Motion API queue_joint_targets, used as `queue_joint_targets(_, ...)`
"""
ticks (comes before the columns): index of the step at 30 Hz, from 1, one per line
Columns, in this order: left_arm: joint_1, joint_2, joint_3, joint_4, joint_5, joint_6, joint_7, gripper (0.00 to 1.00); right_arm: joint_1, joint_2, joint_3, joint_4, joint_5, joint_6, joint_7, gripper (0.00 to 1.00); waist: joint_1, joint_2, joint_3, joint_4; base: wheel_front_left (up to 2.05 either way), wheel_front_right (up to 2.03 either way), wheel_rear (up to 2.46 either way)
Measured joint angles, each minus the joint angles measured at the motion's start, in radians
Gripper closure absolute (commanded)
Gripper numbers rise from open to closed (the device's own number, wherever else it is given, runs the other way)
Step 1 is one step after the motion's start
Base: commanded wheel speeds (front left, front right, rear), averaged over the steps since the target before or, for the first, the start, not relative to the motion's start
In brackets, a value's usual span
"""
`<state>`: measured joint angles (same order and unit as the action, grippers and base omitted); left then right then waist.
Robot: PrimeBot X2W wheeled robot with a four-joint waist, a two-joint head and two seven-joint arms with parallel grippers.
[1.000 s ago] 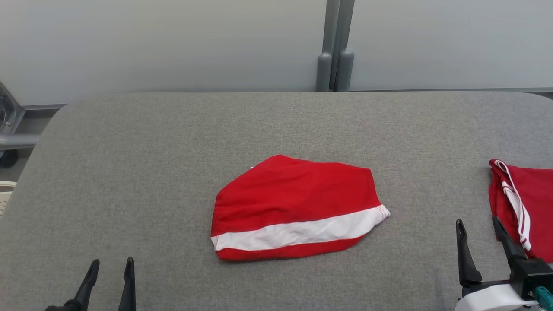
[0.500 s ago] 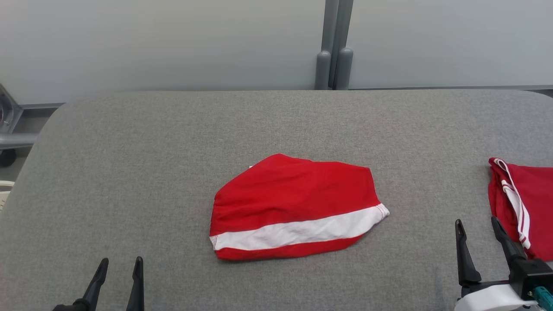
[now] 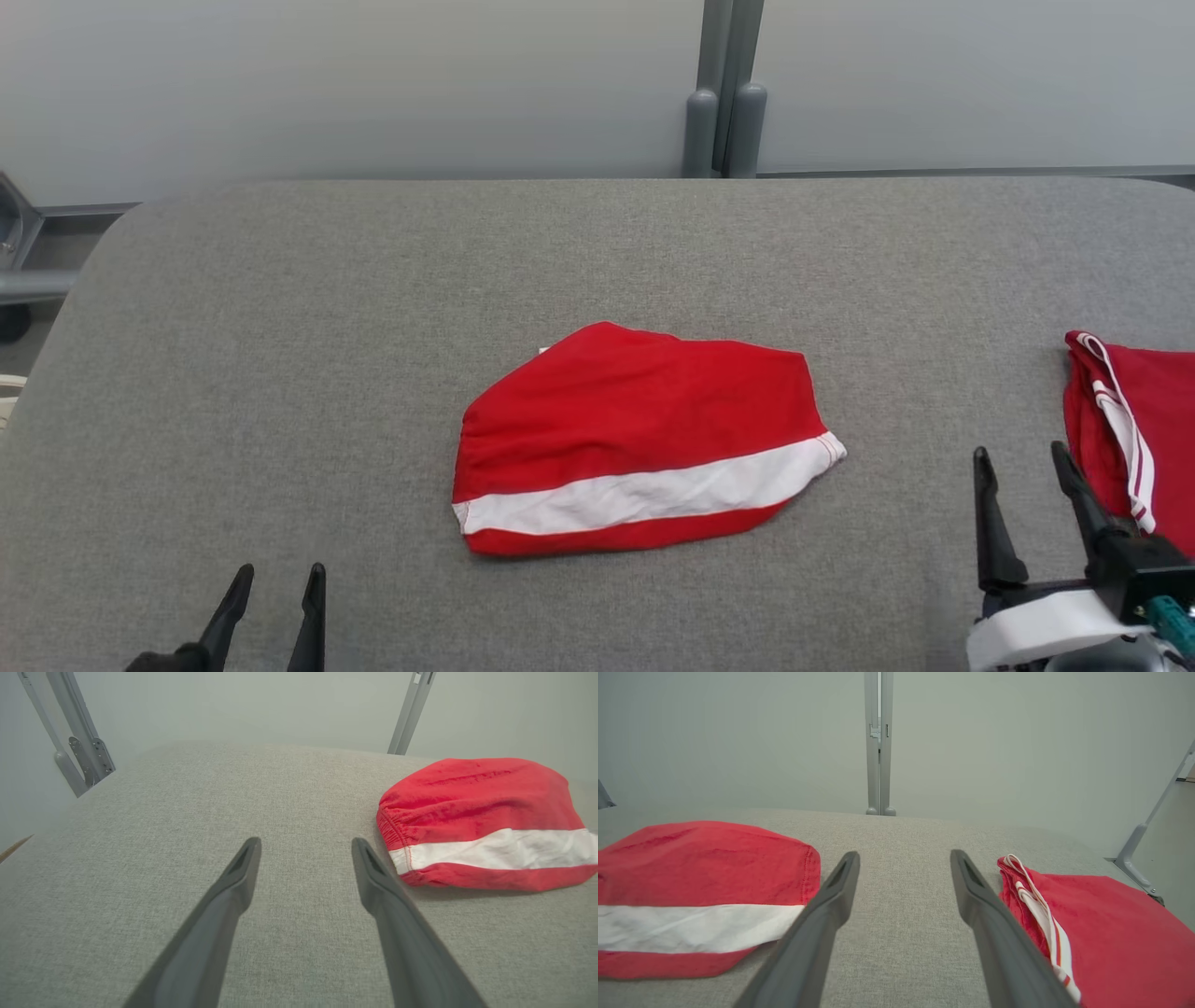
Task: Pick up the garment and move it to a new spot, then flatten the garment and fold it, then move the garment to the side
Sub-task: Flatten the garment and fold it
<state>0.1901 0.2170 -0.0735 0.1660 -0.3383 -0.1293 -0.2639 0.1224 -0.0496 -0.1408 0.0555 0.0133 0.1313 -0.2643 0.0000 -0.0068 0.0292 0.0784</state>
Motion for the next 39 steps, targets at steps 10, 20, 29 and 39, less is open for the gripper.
queue_joint_targets(10,-0.119,0.088,-0.122,-0.106,-0.160,-0.002,0.352,0.00,-0.177,-0.114,0.197,0.022,0.061,0.000,0.239,0.00,0.0000,0.0000,0.068,0.006,0.00,0.00,0.00)
queue_joint_targets(20,-0.238,0.047,-0.203,-0.211,-0.245,0.011,0.623,0.00,-0.327,-0.232,0.316,0.047,0.166,0.000,0.600,0.00,0.0000,0.0000,0.200,0.014,0.00,0.00,0.00)
queue_joint_targets(29,-0.241,0.048,-0.210,-0.229,-0.277,0.023,0.664,0.00,-0.337,-0.235,0.378,0.066,0.239,0.000,0.619,0.00,0.0000,0.0000,0.250,0.020,0.00,0.00,0.00)
queue_joint_targets(39,-0.222,0.050,-0.244,-0.217,-0.298,0.019,0.694,0.00,-0.353,-0.255,0.440,0.082,0.263,0.000,0.596,0.00,0.0000,0.0000,0.253,0.018,0.00,0.00,0.00)
